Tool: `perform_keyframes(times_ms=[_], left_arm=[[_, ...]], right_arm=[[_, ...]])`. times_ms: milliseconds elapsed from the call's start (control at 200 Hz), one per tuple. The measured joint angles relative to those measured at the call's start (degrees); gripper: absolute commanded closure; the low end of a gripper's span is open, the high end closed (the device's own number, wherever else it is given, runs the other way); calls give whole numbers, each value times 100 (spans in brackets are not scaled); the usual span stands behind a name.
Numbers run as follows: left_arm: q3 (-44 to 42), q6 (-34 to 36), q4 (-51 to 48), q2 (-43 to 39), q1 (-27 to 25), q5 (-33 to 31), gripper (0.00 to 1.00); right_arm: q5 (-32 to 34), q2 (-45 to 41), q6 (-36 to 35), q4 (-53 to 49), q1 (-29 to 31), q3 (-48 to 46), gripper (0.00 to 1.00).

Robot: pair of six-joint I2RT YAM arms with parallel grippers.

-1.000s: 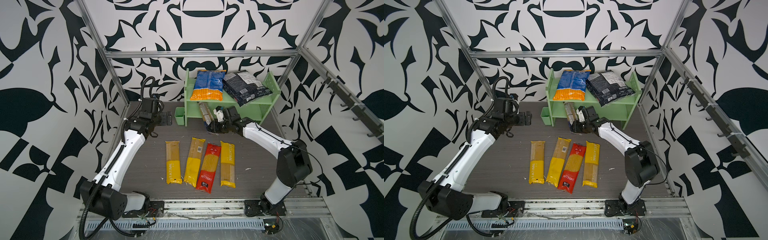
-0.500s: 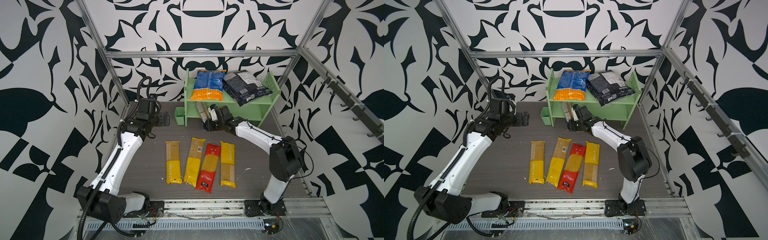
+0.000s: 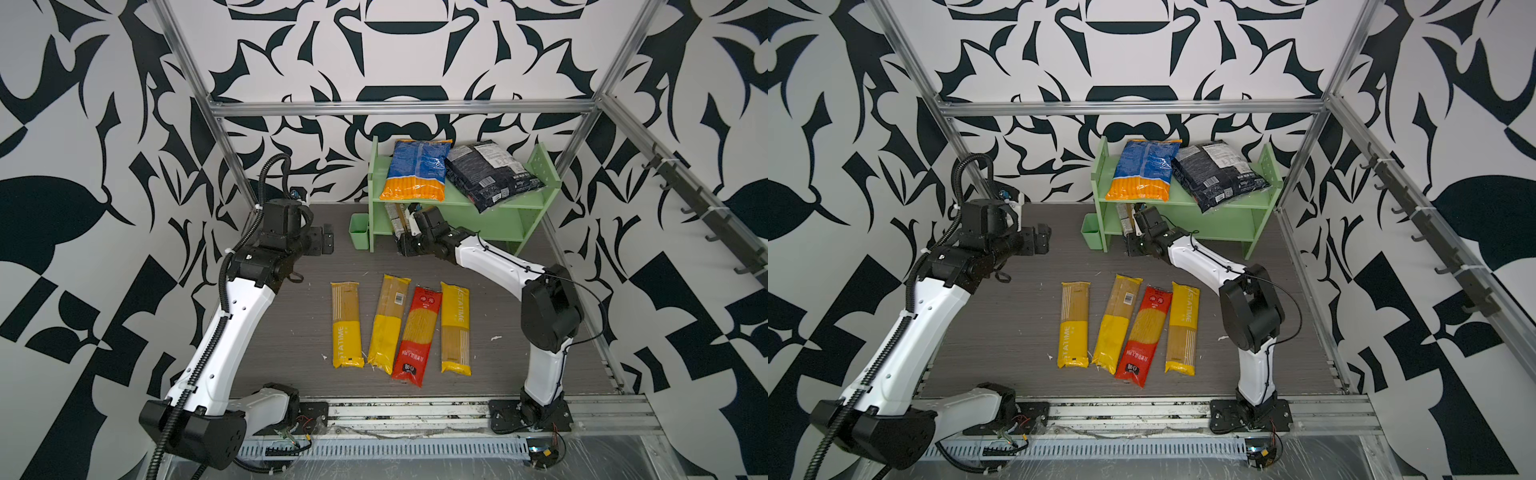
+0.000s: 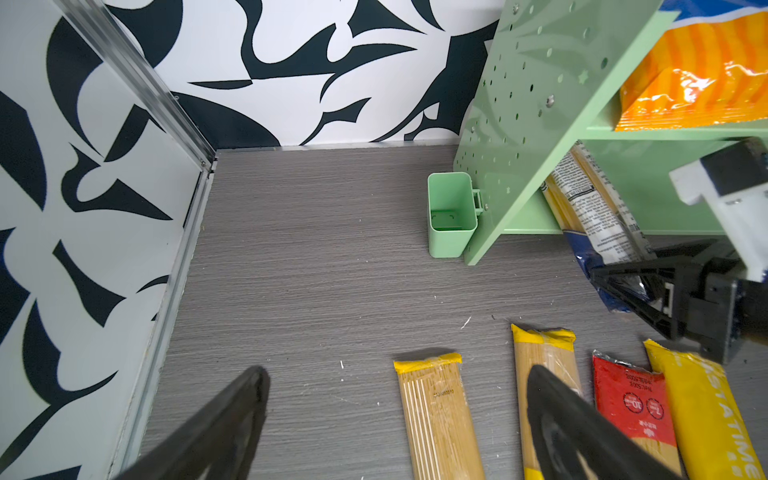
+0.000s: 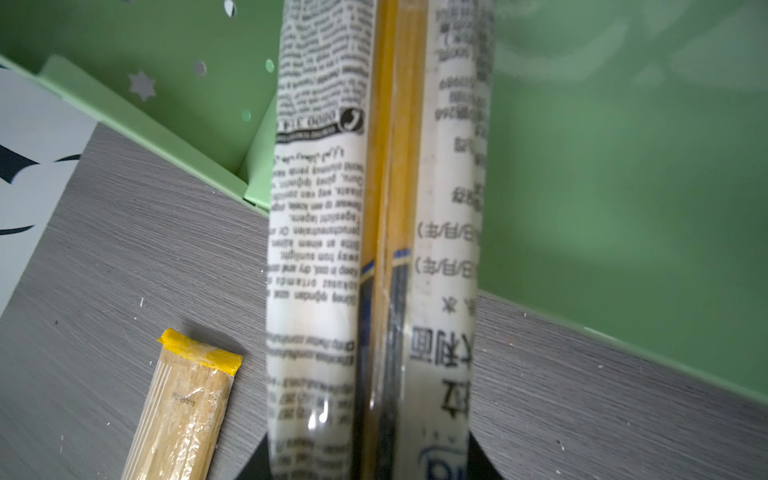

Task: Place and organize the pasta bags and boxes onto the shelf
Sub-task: 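Lower the clear pack onto the shelf's lower tier with the right gripper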

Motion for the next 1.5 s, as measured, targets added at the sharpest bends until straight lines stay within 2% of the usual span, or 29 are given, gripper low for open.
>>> perform_keyframes(times_ms=[105,145,385,540,700,790,850,895,1180,1500], left_arm=[[0,11,-17,-31,0,0,1],[0,15,-20,-46,0,0,1],[0,70,-72,-131,0,2,1],[-13,101,-103,-190,0,4,1],[-24,120,-105,-238,0,13,1],[-39,120,-105,-247,0,22,1],[-55,118,-109,-262,0,24,1],[-61,118,-107,-275,0,26,1],[-79,116,-122,-413,0,28,1],[-79,122,-155,-446,0,26,1]], right_arm=[[55,76,57,-177,28,184,100],[76,96,79,-227,39,238,97],[70,264,219,-555,74,610,70],[-37,275,328,-564,72,629,63],[-142,275,442,-564,72,629,60],[-160,275,503,-581,72,647,62],[-160,275,535,-612,74,660,83],[-138,275,557,-616,79,660,90],[151,107,802,-234,133,358,90],[-9,-85,1392,706,109,17,89]])
